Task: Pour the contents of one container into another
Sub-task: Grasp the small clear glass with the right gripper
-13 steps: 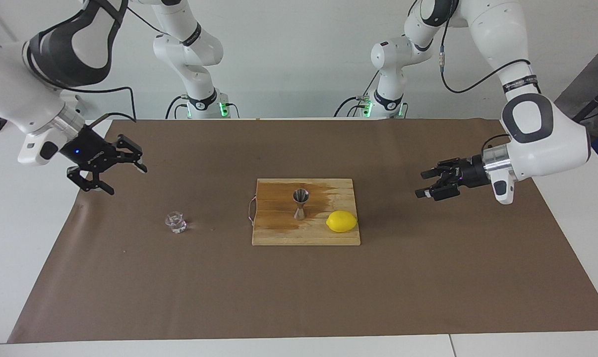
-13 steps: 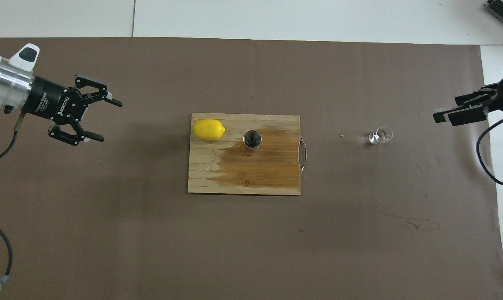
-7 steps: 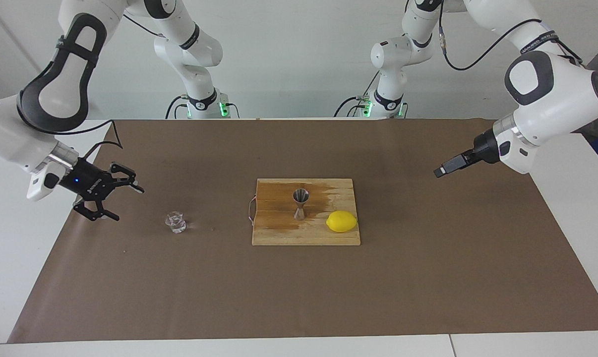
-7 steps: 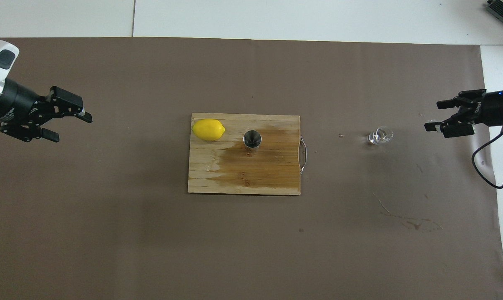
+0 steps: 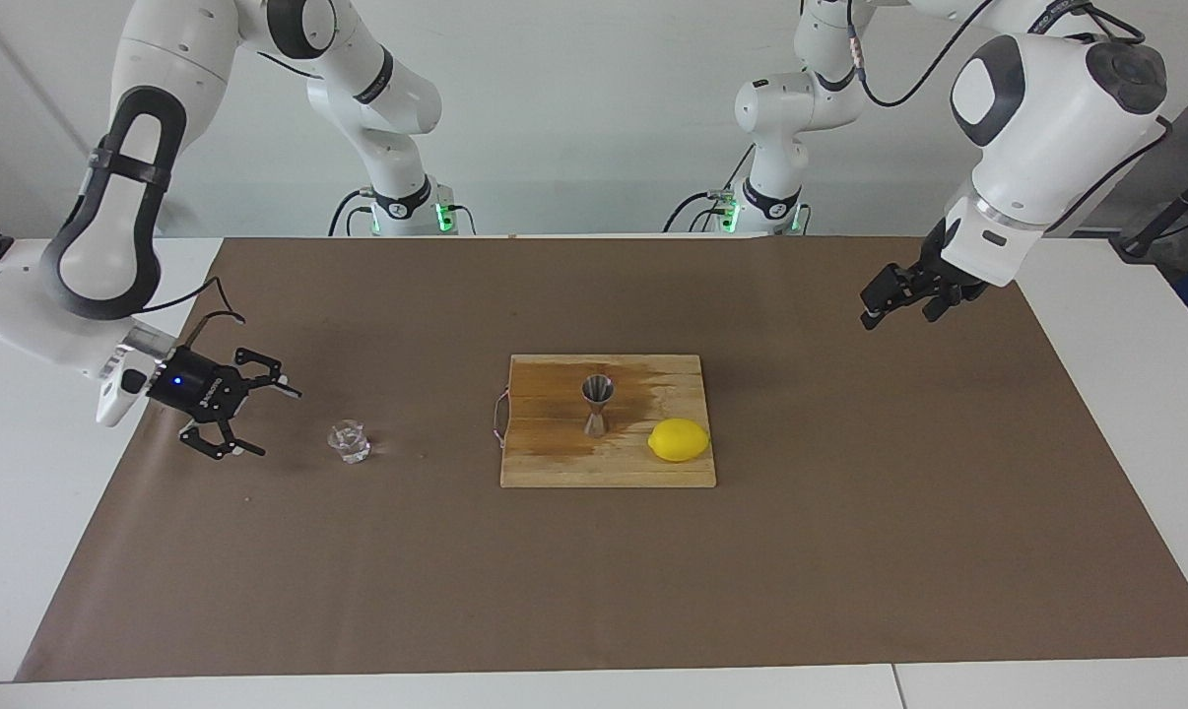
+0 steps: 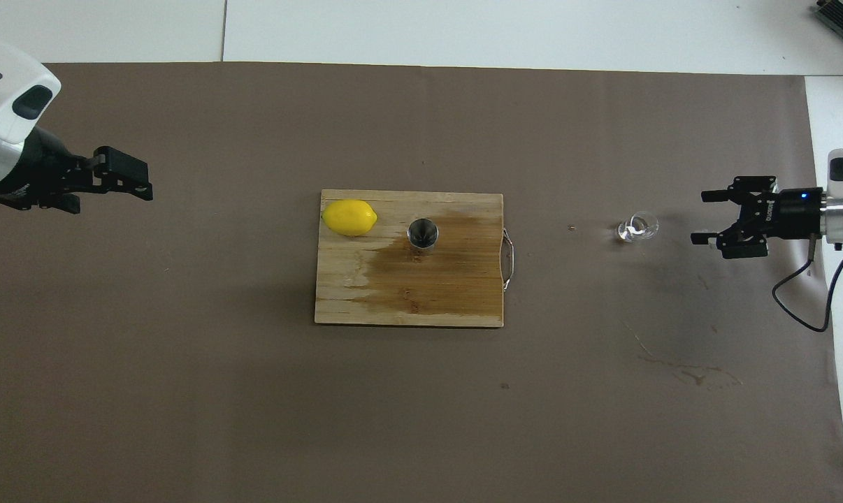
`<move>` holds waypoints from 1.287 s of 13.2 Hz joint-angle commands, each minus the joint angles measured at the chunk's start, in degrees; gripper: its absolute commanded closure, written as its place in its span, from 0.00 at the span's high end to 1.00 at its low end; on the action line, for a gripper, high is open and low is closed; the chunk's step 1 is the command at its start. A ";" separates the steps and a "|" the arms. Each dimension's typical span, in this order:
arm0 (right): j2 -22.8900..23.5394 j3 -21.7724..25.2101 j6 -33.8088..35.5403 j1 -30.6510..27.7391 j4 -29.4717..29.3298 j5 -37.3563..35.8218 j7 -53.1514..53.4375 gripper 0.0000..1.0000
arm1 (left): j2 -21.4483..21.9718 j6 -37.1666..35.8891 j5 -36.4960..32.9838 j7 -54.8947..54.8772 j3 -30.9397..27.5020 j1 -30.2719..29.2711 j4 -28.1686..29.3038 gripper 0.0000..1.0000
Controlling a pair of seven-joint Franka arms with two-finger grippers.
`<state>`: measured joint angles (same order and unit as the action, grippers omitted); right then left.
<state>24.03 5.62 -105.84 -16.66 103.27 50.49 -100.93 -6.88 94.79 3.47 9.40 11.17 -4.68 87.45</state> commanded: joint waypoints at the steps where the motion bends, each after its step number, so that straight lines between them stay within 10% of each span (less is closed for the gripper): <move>1: 1.10 -0.52 0.28 -0.92 1.50 3.73 -6.90 1.00 | 1.60 3.20 -2.24 -6.31 -0.63 0.72 0.88 1.00; 17: 6.73 -0.87 0.19 3.13 1.67 11.12 -20.54 1.00 | 3.54 -10.31 -2.15 -12.13 -14.95 10.04 1.24 1.00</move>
<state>30.04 4.88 -105.74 -13.59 104.67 59.79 -119.43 -4.45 87.16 2.50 -2.13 -2.18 3.43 88.64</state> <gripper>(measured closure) 0.000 0.000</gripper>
